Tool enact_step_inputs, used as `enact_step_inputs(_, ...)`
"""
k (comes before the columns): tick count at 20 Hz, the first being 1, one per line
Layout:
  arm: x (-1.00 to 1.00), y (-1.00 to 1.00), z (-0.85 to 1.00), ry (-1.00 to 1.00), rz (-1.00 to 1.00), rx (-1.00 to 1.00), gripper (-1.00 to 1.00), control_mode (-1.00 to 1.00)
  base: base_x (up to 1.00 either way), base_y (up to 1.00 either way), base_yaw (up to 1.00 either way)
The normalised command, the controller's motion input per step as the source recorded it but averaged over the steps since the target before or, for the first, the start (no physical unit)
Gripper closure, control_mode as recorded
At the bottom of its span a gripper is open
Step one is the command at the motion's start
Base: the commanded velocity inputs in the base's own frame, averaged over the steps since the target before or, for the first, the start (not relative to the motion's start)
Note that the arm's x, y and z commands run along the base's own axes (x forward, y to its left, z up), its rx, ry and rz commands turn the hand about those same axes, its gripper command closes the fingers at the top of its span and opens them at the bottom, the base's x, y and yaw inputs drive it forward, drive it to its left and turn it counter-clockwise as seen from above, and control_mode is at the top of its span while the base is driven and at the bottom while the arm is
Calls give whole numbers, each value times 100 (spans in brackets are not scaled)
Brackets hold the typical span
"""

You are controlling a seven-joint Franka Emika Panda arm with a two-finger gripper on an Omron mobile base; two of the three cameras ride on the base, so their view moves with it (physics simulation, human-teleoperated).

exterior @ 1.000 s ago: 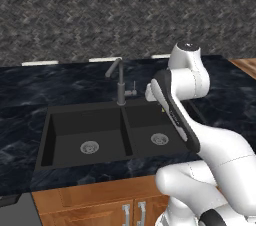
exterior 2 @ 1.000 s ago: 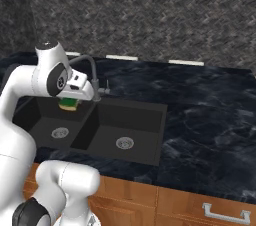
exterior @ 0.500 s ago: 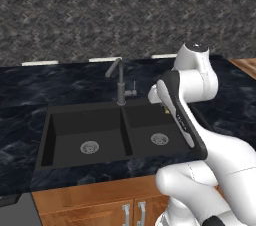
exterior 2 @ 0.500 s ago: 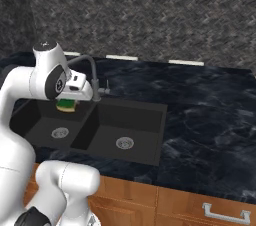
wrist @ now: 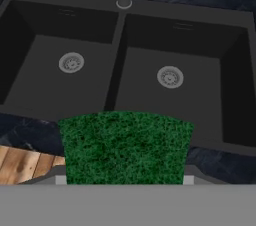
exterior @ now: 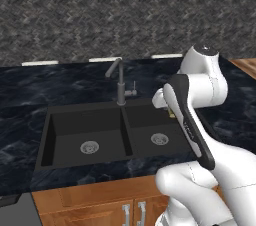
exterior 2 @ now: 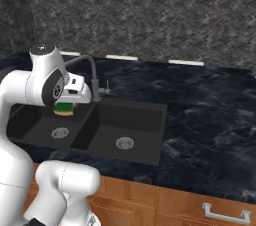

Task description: Pick up the sponge and bar soap from the sink, and place them back in the cabinet, and close the cabinet doors.

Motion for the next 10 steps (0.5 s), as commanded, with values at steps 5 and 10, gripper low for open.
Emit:
enact_step_inputs(5,-17,0,9,-3,0,0,100,-100,0,0,0)
enact_step_inputs(10,0,0,0,0,0,0,100,100,-27,0,2)
